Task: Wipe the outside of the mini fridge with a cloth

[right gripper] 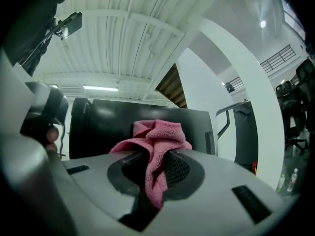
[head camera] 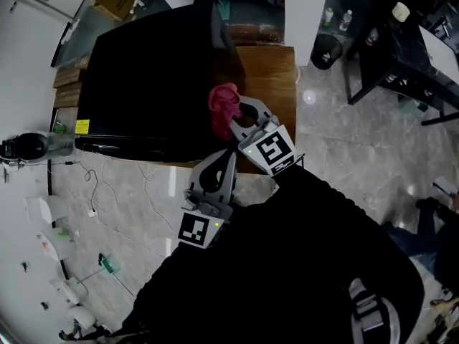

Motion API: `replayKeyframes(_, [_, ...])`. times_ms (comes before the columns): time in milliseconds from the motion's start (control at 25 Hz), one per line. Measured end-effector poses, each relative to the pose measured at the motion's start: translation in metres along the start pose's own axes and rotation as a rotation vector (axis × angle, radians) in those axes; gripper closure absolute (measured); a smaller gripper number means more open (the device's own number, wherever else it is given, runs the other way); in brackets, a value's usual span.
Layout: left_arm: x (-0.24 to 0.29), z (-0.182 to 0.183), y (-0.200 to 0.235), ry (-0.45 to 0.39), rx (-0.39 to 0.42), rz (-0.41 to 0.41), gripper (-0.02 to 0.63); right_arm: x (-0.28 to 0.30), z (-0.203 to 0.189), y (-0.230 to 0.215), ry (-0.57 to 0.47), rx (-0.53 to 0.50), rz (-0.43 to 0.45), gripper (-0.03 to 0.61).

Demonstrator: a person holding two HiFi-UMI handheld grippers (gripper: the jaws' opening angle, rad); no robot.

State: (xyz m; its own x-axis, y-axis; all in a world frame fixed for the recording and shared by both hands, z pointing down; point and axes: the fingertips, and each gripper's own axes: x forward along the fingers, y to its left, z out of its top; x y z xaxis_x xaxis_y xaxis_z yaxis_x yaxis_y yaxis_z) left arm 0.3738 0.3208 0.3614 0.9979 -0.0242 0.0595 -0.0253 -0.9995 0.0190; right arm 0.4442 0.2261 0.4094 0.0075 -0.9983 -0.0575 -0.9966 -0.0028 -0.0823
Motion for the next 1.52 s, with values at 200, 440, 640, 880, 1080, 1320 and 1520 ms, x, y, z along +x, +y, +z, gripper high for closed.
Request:
replayKeyframes(200, [0.029,-0.003,0.005,0.008,-0.017,0.050,0.609,0.025,-0.002,-0.043,-0.001,-0.007,-0.005,0.525])
replayKeyframes(440, [0.061,-0.009,0.008,0.015,-0.037,0.079,0.609,0.059,-0.003,-0.100,-0.001,-0.016,-0.036,0.525])
replayKeyframes(640, [0.082,-0.011,0.011,0.027,-0.036,0.101,0.609,0.088,-0.003,-0.147,0.013,-0.066,-0.085,0.525])
replayKeyframes(880, [0.101,-0.007,0.018,0.025,-0.009,0.133,0.609,0.102,-0.003,-0.177,0.019,-0.053,-0.078,0.525])
replayKeyframes(1080, [0.103,0.003,0.022,-0.022,0.017,0.137,0.609,0.061,0.009,-0.192,-0.068,-0.040,-0.138,0.524])
replayKeyframes(1320, [0.084,-0.053,0.003,0.061,-0.001,0.039,0.609,-0.027,-0.037,-0.159,-0.054,-0.026,-0.136,0.525])
replayKeyframes(1520, [0.051,-0.120,-0.001,0.173,-0.063,0.026,0.609,-0.073,-0.114,-0.099,0.115,-0.018,-0.067,0.525])
